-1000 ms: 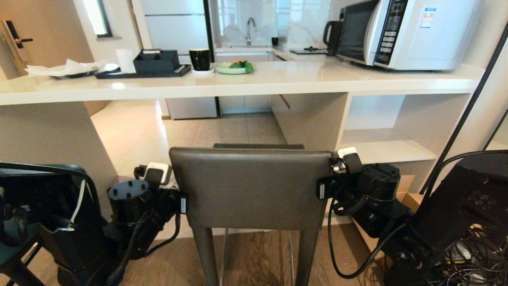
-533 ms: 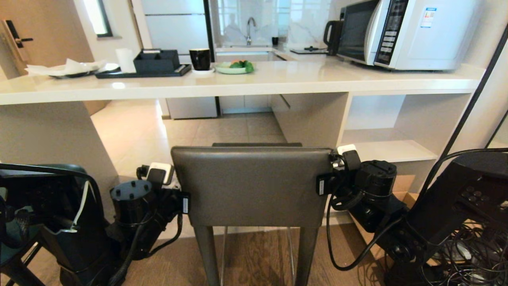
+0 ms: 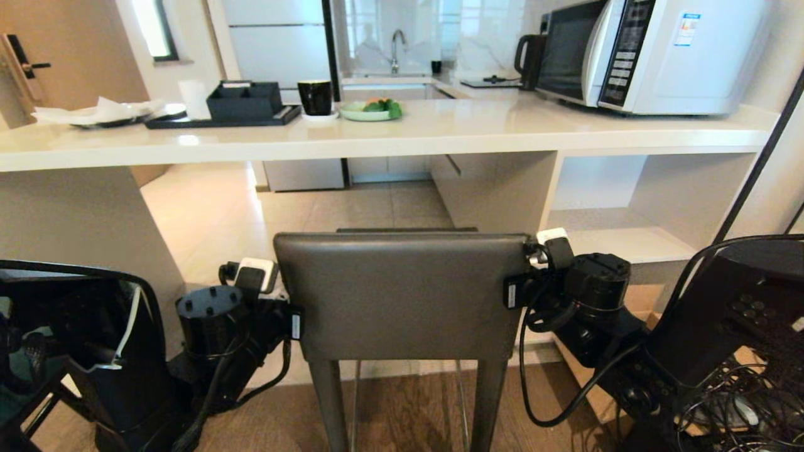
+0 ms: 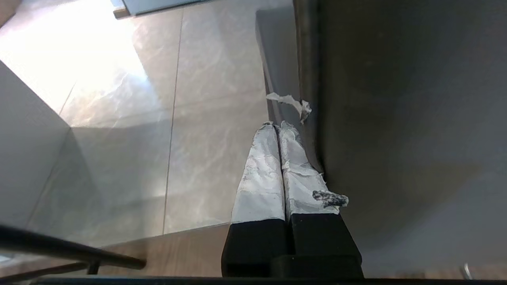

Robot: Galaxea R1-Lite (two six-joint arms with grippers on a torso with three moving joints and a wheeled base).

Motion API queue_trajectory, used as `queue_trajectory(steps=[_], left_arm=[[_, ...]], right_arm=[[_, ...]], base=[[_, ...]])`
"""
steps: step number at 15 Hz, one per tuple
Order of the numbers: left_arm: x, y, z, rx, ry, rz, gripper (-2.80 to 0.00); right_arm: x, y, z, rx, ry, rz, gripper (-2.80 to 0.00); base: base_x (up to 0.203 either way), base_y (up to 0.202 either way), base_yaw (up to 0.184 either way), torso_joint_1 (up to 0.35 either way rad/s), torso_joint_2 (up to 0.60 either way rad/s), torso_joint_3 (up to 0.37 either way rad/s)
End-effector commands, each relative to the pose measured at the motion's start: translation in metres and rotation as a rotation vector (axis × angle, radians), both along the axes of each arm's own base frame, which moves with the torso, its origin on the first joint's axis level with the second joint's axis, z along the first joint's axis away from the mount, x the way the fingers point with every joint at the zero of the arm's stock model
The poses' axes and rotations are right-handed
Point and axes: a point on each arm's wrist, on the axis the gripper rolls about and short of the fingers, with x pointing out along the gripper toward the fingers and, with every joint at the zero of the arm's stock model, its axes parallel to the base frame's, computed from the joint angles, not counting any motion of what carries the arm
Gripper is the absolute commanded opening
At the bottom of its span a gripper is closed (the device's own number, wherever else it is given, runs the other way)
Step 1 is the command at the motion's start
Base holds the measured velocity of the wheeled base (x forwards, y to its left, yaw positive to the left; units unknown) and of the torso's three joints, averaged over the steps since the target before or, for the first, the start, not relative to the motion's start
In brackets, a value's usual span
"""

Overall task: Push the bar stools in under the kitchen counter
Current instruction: Push the gray chair back under the dining table

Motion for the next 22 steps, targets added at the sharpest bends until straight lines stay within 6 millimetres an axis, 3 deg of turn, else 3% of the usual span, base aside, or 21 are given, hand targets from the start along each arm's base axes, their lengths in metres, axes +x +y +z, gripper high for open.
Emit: queue_trajectory(steps=[1,19,22], left_arm=[[0.0003,0.0001,0.0023,-0.006,-0.015,0.003,-2.8],[-0.0004,0.0,0.0017,-0.006,-0.012,0.004,-2.8],[-0.0013,-0.0004,0.0034,-0.008,-0.017,0.003,-2.8]], right_arm=[[0.0008,0.0012,0.0039,0.011,-0.022,0.003,-2.8],[-0.0031,-0.0004,0.003,0.006,-0.012,-0.002,-2.8],[-0.0051,-0.0008,0.0024,0.001,-0.007,0.0,-2.8]], base=[[0.189,0.0,-0.001,0.002,0.0,0.001],[0.191,0.0,0.002,0.003,0.0,0.002],[0.042,0.0,0.001,0.002,0.0,-0.001]])
